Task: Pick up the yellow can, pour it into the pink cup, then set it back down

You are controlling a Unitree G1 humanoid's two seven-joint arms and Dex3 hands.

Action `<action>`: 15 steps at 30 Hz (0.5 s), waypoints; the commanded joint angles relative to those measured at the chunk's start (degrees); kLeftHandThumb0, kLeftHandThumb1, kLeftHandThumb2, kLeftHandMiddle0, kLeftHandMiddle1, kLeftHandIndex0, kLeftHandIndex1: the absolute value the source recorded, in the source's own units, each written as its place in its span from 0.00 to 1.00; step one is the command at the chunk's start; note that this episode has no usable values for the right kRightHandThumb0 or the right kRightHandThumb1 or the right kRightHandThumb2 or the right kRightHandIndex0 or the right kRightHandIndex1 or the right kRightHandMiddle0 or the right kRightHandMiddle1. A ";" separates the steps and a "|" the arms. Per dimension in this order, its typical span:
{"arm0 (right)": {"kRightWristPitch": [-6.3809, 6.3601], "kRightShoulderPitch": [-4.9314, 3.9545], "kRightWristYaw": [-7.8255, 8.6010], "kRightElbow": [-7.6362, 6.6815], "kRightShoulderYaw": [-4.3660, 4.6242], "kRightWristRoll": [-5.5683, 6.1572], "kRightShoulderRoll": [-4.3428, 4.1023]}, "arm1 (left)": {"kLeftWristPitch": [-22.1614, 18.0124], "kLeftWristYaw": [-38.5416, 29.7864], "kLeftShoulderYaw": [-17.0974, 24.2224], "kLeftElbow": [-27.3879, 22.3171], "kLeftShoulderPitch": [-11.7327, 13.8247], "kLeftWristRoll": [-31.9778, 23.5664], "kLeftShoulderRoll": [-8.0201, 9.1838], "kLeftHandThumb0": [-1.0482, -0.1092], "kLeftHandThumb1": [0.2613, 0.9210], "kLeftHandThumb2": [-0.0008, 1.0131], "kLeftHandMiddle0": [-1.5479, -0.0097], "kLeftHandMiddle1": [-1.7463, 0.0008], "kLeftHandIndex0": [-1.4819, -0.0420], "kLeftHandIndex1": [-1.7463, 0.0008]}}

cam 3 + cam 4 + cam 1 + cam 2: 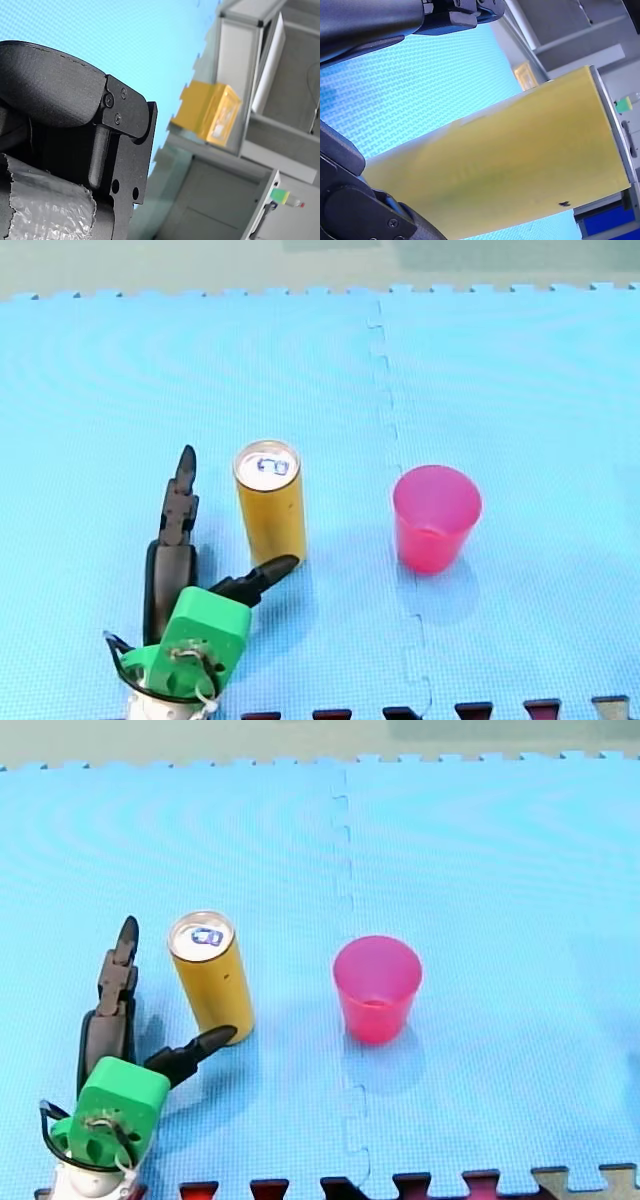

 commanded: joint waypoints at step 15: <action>-0.46 0.75 0.50 -0.43 -0.39 0.32 -0.15 | 4.28 -8.43 -0.05 -3.01 0.49 -2.72 -2.31 0.02 0.57 0.01 0.97 1.00 0.96 1.00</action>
